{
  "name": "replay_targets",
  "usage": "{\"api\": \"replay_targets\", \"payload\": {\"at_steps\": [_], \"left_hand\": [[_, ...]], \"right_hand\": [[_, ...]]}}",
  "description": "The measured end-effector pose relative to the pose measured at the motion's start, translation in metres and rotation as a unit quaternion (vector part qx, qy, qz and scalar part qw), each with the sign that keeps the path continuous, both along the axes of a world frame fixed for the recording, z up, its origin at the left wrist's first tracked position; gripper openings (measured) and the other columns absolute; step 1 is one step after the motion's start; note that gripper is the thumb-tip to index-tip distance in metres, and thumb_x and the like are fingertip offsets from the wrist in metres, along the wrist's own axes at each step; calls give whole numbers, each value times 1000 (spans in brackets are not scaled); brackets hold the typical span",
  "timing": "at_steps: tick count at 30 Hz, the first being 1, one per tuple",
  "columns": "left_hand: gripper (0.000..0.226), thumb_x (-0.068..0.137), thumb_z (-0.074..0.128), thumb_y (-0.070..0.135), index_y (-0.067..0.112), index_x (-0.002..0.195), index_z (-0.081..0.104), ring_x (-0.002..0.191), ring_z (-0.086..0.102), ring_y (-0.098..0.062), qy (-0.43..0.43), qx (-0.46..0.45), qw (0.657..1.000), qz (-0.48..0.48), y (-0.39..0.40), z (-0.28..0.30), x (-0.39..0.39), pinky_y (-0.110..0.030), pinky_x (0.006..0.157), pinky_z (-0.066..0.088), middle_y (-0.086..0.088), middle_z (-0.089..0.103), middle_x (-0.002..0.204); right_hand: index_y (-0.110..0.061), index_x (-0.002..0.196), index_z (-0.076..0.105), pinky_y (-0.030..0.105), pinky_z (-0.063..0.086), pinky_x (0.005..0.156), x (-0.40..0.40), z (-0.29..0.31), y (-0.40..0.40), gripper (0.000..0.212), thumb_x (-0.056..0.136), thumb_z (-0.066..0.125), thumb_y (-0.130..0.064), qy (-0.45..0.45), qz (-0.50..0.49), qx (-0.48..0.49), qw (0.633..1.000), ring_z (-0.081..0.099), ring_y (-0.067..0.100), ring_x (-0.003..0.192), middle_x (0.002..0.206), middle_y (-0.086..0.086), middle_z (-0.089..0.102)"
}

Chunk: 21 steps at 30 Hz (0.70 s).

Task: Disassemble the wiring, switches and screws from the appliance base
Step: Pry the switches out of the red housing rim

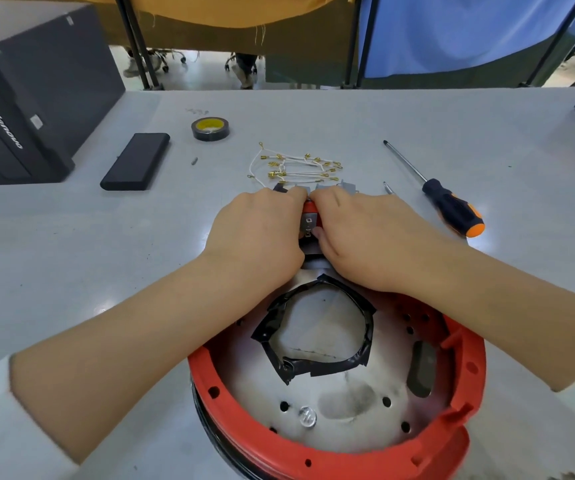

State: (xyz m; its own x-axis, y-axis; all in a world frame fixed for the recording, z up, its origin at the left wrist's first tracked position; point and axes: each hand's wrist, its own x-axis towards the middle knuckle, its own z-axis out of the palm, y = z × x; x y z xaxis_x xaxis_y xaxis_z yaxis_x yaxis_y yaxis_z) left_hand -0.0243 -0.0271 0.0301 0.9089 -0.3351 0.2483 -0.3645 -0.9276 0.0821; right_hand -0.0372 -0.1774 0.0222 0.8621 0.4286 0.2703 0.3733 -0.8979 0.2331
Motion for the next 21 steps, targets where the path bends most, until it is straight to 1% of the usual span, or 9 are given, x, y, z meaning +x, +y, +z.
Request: {"api": "replay_targets", "payload": {"at_steps": [2, 4, 5, 7, 8, 10, 13, 16, 21], "left_hand": [[29, 76, 53, 14, 23, 102, 47, 57, 31, -22, 3, 4, 1000, 7, -1, 2, -2, -26, 43, 17, 2, 38, 67], [30, 77, 53, 14, 22, 106, 48, 56, 31, -21, 13, -1, 1000, 5, 0, 4, -4, -27, 43, 18, 2, 40, 67], [29, 78, 52, 14, 21, 106, 48, 58, 34, -23, 22, -8, 1000, 1, 1, 4, -4, -28, 44, 20, -1, 46, 70], [26, 81, 52, 16, 18, 107, 49, 66, 40, -25, 41, -28, 999, -12, 3, 3, -4, -30, 51, 28, -7, 60, 85], [26, 82, 53, 18, 16, 108, 50, 69, 41, -26, 48, -37, 998, -16, 4, 2, -3, -31, 56, 31, -9, 62, 91], [26, 85, 53, 21, 15, 110, 52, 72, 42, -25, 55, -48, 997, -12, 5, 1, -2, -31, 60, 32, -10, 63, 95], [22, 85, 56, 26, 13, 102, 53, 73, 42, -24, 59, -47, 997, 5, 4, 2, 1, -29, 61, 32, -11, 63, 96], [16, 85, 56, 26, 14, 88, 45, 71, 42, -24, 49, -32, 998, 1, 3, 2, 0, -29, 60, 31, -11, 62, 94], [16, 89, 49, 20, 14, 88, 35, 71, 38, -25, 31, 1, 999, -15, 5, 1, -3, -33, 60, 30, -12, 60, 98]], "right_hand": [[-13, 119, 40, 33, 22, 51, 0, 0, 1, 29, 95, 41, -29, 3, 3, 0, 1000, 59, 29, 82, 112, 6, 55], [-14, 122, 39, 33, 28, 57, 0, 2, 1, 31, 96, 39, -30, 11, 9, 16, 1000, 60, 29, 88, 116, 6, 55], [-14, 124, 38, 34, 31, 59, -1, 3, 1, 32, 97, 38, -31, 18, 11, 25, 999, 60, 30, 92, 118, 6, 55], [-14, 123, 39, 36, 35, 64, -2, 5, 0, 31, 98, 36, -33, 37, 13, 37, 999, 59, 30, 96, 119, 6, 55], [-14, 121, 39, 37, 36, 65, -2, 6, 0, 30, 98, 36, -33, 47, 13, 40, 998, 59, 30, 97, 119, 6, 55], [-14, 119, 39, 37, 35, 67, -1, 9, 0, 28, 99, 35, -33, 71, 5, 46, 996, 58, 30, 100, 119, 6, 54], [-12, 117, 39, 35, 32, 68, 2, 11, 1, 29, 99, 35, -34, 104, -8, 49, 993, 56, 30, 101, 118, 9, 53], [-12, 114, 40, 35, 33, 67, 1, 10, 0, 28, 99, 35, -35, 91, -2, 47, 995, 57, 30, 99, 116, 9, 54], [-14, 108, 40, 35, 34, 64, 0, 6, -1, 24, 98, 36, -36, 60, 16, 56, 996, 58, 30, 93, 111, 8, 55]]}}
